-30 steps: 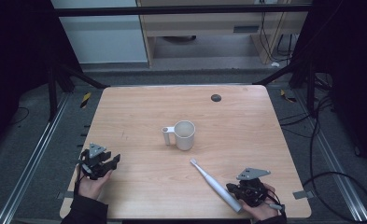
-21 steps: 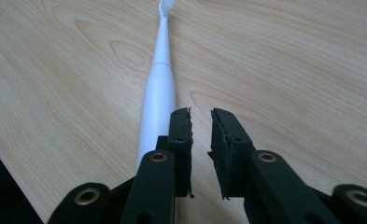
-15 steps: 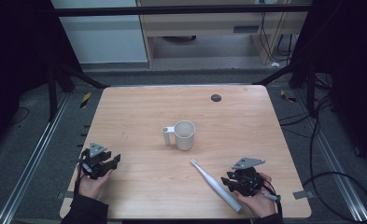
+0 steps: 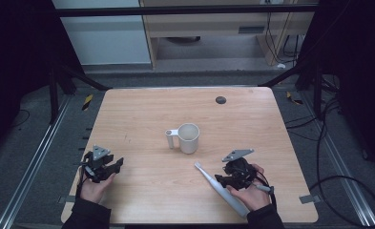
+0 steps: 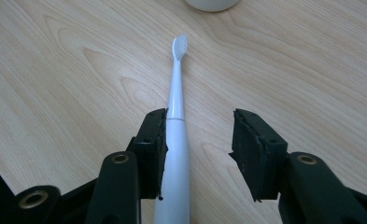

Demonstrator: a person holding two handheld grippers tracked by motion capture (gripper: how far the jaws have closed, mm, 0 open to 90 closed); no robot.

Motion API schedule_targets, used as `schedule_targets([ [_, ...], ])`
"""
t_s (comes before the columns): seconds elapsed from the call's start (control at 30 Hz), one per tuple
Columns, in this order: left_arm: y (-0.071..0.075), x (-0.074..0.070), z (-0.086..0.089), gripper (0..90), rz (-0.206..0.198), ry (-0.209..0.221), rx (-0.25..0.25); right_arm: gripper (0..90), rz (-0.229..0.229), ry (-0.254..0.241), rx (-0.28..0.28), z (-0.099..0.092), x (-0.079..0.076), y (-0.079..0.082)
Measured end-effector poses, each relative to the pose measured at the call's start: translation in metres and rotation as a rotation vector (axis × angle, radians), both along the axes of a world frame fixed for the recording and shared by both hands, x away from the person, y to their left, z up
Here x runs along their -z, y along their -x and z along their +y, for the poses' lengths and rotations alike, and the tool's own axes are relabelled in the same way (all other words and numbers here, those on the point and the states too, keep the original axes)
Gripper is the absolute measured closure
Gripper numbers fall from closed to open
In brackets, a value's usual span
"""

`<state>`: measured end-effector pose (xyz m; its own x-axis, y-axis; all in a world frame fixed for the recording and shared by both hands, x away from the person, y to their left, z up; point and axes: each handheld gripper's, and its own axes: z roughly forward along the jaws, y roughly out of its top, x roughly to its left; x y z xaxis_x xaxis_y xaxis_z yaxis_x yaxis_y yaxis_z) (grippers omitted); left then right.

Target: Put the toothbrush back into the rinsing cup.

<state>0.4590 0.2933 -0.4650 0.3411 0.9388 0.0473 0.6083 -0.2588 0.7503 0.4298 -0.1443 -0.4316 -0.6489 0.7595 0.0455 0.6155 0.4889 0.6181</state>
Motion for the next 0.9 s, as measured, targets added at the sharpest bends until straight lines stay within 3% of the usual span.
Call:
schedule_targets([
  [0.43, -0.001, 0.0, 0.0, 53.4, 0.004, -0.005, 0.006, 53.7, 0.094, 0.079, -0.019, 0.027, 0.003, -0.01],
  [0.9, -0.001, 0.001, -0.001, 53.3, 0.008, -0.01, 0.009, 54.9, 0.199, 0.148, -0.01, 0.03, 0.021, -0.015],
])
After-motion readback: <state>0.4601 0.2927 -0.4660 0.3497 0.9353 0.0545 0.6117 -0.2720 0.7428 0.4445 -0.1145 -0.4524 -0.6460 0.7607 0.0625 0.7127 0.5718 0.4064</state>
